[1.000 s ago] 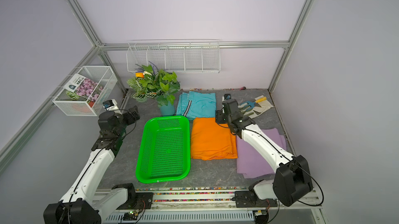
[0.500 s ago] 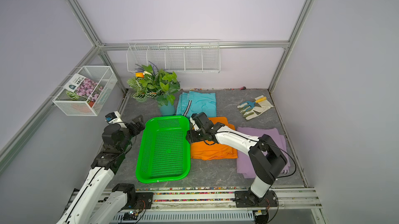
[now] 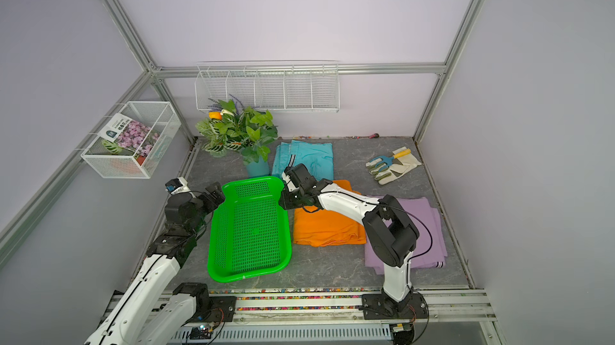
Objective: Put the folded long pants in the basket
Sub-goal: Adjust the basket at the center of the board, then pick up the long pant at the center of the board.
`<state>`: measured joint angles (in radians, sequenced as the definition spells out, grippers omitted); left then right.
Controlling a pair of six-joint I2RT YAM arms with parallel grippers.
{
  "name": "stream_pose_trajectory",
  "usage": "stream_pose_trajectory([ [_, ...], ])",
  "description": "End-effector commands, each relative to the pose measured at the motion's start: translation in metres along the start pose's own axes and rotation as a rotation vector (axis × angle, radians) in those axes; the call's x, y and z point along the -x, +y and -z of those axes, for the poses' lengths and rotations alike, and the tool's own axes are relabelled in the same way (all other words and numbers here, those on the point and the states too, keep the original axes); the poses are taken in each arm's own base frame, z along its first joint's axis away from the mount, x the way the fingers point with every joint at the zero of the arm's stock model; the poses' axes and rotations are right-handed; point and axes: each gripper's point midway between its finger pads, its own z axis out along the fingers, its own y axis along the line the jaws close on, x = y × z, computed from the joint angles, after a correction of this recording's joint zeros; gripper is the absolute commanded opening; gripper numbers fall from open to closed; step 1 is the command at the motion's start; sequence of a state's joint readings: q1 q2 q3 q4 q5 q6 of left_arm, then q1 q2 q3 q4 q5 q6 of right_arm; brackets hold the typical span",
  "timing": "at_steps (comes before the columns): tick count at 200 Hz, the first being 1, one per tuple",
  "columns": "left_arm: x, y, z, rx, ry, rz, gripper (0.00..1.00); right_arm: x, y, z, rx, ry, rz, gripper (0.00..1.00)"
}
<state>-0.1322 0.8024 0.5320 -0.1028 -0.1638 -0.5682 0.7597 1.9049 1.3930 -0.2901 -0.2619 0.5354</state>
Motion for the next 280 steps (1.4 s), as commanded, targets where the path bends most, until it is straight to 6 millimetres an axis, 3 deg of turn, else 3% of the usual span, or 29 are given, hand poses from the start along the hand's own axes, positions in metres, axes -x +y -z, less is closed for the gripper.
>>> stream_pose_trajectory([
  [1, 0.011, -0.007, 0.002, -0.020, -0.032, 0.018, 1.00, 0.009, 0.008, -0.012, 0.015, 0.014, 0.044, 0.23],
  [35, 0.009, -0.009, 0.003, -0.029, -0.020, 0.019, 1.00, 0.030, 0.015, -0.034, 0.041, 0.003, 0.045, 0.23],
  [72, 0.004, -0.014, 0.002, -0.058, 0.012, 0.015, 1.00, 0.054, 0.039, -0.046, 0.129, -0.027, 0.045, 0.24],
  [131, 0.002, -0.039, 0.000, -0.160, 0.078, 0.047, 1.00, 0.038, 0.057, -0.055, 0.150, 0.003, 0.076, 0.30],
  [176, 0.014, -0.089, 0.004, -0.306, 0.148, 0.017, 0.98, 0.071, 0.019, -0.017, 0.097, -0.103, -0.008, 0.45],
  [193, 0.009, -0.121, 0.008, -0.381, 0.198, -0.024, 0.98, 0.079, -0.007, 0.006, 0.054, -0.129, -0.038, 0.48],
  [212, -0.011, -0.166, 0.016, -0.494, 0.270, -0.058, 0.98, 0.082, -0.042, 0.038, -0.032, -0.163, -0.065, 0.53],
  [236, -0.041, -0.208, 0.020, -0.584, 0.368, -0.096, 0.98, 0.074, -0.083, 0.073, -0.087, -0.192, -0.125, 0.57],
  [266, -0.057, -0.227, 0.017, -0.614, 0.408, -0.086, 0.98, 0.044, -0.105, 0.083, -0.171, -0.122, -0.105, 0.57],
  [280, -0.069, -0.240, 0.018, -0.631, 0.446, -0.105, 0.98, 0.024, -0.125, 0.092, -0.271, -0.083, -0.114, 0.57],
])
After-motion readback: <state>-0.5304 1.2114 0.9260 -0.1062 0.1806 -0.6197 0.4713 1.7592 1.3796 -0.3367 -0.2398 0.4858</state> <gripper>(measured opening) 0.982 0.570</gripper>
